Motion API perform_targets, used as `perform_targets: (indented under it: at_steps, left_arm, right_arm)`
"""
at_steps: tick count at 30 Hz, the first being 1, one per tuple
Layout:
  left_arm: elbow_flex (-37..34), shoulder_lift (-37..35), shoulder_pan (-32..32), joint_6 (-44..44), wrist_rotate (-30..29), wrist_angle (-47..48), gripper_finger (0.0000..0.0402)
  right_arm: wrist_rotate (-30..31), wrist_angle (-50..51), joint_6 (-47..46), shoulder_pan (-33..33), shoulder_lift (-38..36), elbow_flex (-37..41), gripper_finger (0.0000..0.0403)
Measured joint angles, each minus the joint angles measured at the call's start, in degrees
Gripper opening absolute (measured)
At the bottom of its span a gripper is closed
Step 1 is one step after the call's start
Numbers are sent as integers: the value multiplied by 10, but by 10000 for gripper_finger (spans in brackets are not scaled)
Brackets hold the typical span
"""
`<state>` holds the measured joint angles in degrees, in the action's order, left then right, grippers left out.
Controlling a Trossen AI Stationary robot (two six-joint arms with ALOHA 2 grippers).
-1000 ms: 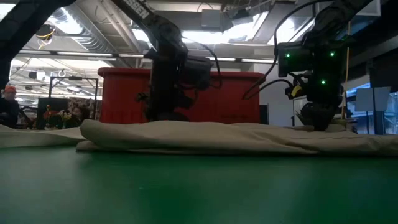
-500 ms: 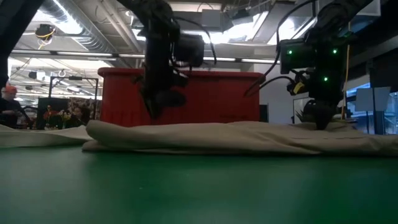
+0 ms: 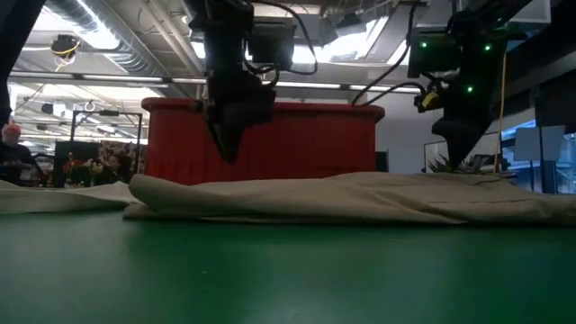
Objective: Fold Laundry from Bin
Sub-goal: Fold the light brown shorts
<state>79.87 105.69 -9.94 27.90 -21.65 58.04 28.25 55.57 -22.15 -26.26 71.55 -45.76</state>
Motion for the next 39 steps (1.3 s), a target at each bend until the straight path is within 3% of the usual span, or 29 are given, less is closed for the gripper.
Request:
perform_targets:
  at_steps: [4,22,39]
  left_arm:
    - [-12,0,12,15,0,-4,69]
    - [-176,0,3,64,-5,-184,69]
    - [-197,-1,-9,63,-22,-138,68]
  right_arm:
    - [-38,-8,0,1,0,13,209]
    - [-48,-63,-20,0,0,97,209]
    - [-54,-65,-20,0,42,100,209]
